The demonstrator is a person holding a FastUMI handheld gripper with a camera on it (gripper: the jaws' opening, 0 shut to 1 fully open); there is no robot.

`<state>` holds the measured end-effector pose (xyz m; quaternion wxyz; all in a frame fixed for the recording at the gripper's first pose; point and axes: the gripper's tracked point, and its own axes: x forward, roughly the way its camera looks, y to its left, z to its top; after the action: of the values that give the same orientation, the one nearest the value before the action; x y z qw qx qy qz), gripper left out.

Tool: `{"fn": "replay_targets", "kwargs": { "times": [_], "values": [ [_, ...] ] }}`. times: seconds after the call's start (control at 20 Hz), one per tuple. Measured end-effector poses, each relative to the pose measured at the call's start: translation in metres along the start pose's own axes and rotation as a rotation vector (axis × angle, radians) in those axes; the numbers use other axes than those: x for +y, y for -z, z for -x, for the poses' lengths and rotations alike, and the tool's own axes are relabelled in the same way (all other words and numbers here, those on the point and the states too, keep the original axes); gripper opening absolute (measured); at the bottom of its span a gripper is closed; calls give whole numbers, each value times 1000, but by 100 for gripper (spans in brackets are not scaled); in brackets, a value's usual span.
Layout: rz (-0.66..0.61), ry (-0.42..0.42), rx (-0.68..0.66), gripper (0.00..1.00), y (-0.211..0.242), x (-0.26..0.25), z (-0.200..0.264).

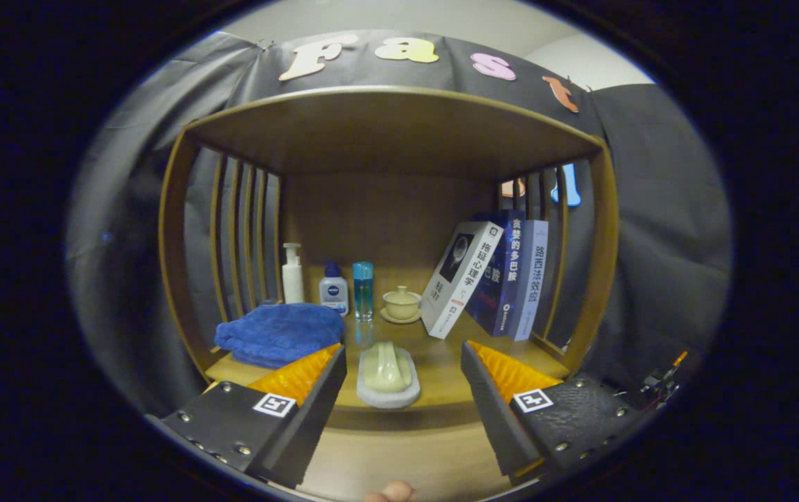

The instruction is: Pull open the drawer, take out the items inside it, and place them on the countertop above the cabinet.

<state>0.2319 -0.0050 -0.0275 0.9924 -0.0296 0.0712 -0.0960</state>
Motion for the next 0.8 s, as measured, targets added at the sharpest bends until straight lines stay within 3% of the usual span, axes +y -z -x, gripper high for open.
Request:
{"fn": "replay_targets", "kwargs": {
  "times": [0.25, 0.8],
  "values": [
    [6, 7, 25, 98, 36, 3, 56],
    [12, 8, 95, 98, 106, -6, 129]
  ]
}}
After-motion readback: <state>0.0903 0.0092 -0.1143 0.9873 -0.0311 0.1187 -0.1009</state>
